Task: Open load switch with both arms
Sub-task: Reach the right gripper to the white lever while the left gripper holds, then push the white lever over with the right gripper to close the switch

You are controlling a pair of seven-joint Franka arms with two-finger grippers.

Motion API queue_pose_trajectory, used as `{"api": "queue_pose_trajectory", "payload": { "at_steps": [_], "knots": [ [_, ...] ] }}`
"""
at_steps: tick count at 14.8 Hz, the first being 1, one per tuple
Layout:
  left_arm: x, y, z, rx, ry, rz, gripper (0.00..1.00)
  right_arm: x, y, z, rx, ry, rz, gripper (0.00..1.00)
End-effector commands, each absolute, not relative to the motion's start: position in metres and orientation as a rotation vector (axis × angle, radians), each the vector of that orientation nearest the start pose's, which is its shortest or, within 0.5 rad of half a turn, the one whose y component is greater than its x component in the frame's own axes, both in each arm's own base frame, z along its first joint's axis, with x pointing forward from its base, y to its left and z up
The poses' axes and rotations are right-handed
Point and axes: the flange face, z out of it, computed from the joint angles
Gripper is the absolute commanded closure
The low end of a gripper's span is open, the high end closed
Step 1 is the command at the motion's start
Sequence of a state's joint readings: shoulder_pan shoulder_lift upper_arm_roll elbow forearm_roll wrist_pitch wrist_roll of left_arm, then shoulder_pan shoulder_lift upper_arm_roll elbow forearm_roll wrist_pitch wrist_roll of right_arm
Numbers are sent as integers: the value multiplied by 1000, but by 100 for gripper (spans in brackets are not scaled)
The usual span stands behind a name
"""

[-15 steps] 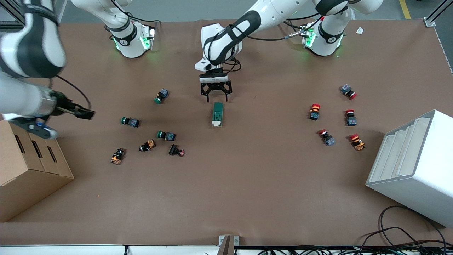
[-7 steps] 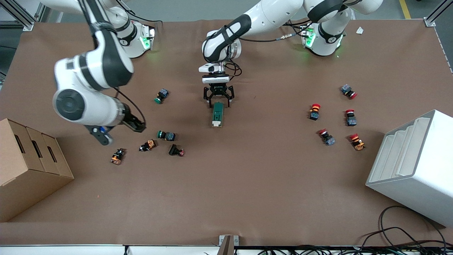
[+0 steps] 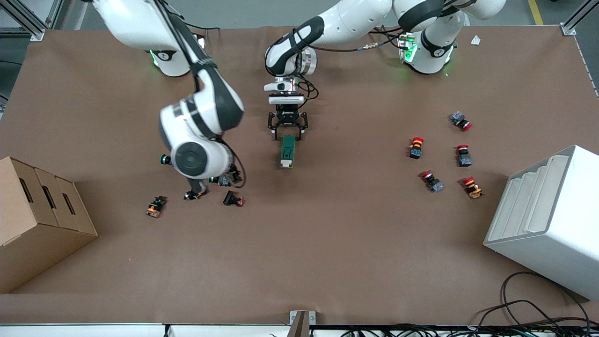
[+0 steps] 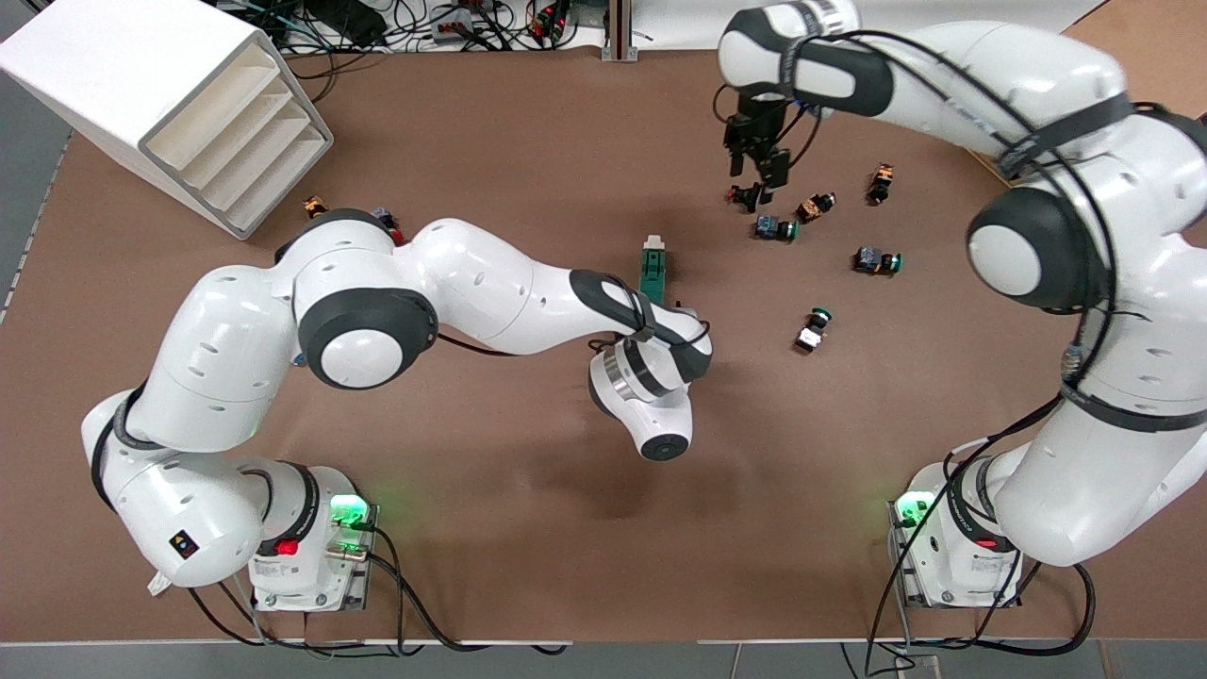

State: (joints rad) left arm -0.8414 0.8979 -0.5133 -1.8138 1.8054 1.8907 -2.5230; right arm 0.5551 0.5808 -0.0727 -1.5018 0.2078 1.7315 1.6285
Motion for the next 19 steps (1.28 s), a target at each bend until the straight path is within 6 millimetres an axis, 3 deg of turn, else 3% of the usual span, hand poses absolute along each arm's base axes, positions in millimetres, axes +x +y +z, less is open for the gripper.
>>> {"api": "queue_pose_trajectory", "payload": {
  "at_steps": [1, 5, 10, 16, 19],
  "knots": [
    [200, -573, 71, -2742, -2, -1599, 1, 585, 373, 266, -2585, 2070, 522, 0],
    [193, -563, 51, -2732, 14, -1657, 2, 562, 417, 224, -2487, 2181, 500, 0],
    [193, -558, 41, -2718, 20, -1672, 2, 532, 456, 200, -2428, 2257, 543, 0],
    [194, -557, 39, -2712, 22, -1676, 2, 515, 471, 206, -2463, 2275, 584, 0],
    [199, -556, 39, -2701, 20, -1686, 1, 518, 472, 226, -2503, 2270, 634, 0]
  ]
}}
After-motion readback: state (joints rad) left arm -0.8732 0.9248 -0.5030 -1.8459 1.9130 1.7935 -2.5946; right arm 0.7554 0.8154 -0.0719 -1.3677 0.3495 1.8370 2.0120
